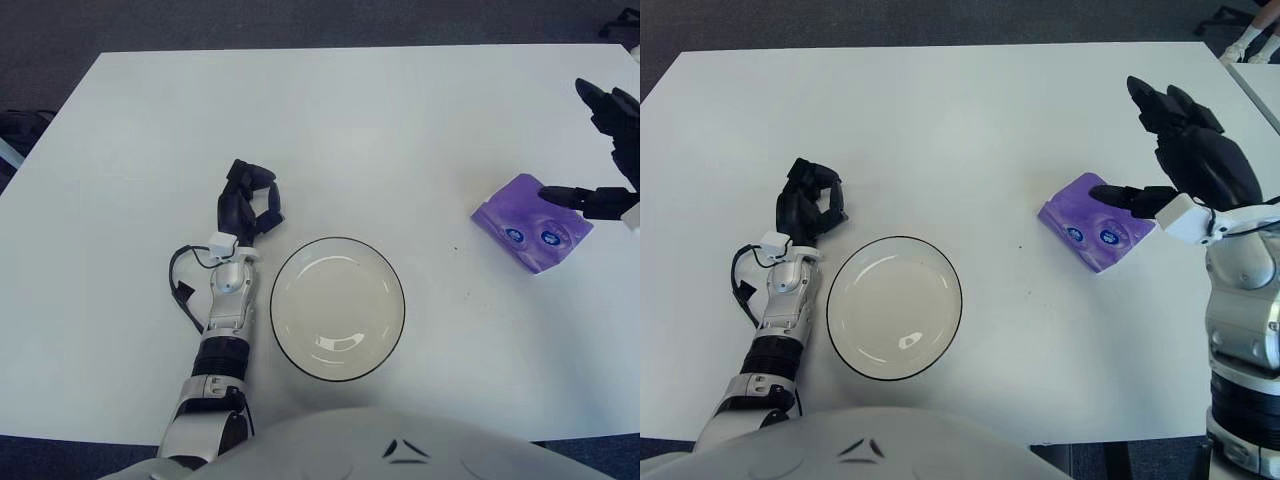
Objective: Put the tissue paper into the plate.
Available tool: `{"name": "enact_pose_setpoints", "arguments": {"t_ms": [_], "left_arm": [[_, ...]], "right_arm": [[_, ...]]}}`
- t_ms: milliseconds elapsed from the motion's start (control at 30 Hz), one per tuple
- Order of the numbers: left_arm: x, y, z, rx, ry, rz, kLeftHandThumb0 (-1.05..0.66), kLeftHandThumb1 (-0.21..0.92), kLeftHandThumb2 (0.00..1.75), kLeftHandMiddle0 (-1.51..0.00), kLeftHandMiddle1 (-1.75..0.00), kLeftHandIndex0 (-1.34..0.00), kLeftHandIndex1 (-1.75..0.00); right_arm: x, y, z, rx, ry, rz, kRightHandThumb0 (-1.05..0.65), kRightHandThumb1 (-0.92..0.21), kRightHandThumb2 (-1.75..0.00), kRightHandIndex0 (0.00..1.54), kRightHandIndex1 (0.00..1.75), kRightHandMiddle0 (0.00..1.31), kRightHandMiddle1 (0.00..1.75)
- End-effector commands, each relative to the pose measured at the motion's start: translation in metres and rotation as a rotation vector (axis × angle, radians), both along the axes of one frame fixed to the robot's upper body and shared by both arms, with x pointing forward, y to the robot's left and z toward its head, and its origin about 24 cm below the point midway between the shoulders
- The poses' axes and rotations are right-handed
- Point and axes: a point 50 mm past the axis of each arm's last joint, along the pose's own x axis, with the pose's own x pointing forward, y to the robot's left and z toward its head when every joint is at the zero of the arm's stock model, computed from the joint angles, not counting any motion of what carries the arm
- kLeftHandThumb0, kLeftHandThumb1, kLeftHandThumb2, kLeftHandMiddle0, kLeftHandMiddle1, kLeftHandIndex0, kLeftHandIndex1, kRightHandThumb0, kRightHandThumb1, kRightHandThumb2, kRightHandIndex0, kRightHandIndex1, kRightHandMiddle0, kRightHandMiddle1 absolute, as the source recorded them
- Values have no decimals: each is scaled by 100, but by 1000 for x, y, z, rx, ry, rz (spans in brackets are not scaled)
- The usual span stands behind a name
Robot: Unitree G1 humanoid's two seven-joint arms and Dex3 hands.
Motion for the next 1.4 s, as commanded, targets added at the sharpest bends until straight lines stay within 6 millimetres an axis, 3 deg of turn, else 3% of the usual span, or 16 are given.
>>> {"name": "enact_pose_setpoints", "arguments": {"t_ms": [0, 200, 433, 700, 1167, 1367], "left_arm": [[-41, -4, -72, -64, 318, 26, -41, 54, 105, -73, -175, -44, -175], [-42, -5, -71, -86, 306, 25, -42, 53, 106, -71, -175, -44, -175], [-43, -5, -71, -87, 309, 32, -42, 53, 106, -72, -175, -45, -175], [-42, -5, -72, -73, 317, 34, -42, 52, 107, -73, -175, -45, -175], [-42, -5, -72, -65, 319, 35, -42, 52, 108, -70, -175, -45, -175], [-42, -5, -72, -59, 324, 31, -42, 52, 107, -71, -175, -45, -175]], "right_arm": [[-2, -6, -17, 122, 90, -19, -105, -58, -49, 0, 0, 0, 0], [-5, -5, -22, 136, 118, -28, -105, -57, -50, 0, 0, 0, 0], [-13, 2, -41, 142, 160, -40, -105, -57, -51, 0, 0, 0, 0], [-20, 7, -69, 325, 237, 20, -105, -56, -50, 0, 0, 0, 0], [-27, 9, -90, 434, 290, 38, -105, -53, -49, 0, 0, 0, 0], [-28, 8, -93, 439, 308, 44, -102, -47, -57, 0, 0, 0, 0]]}}
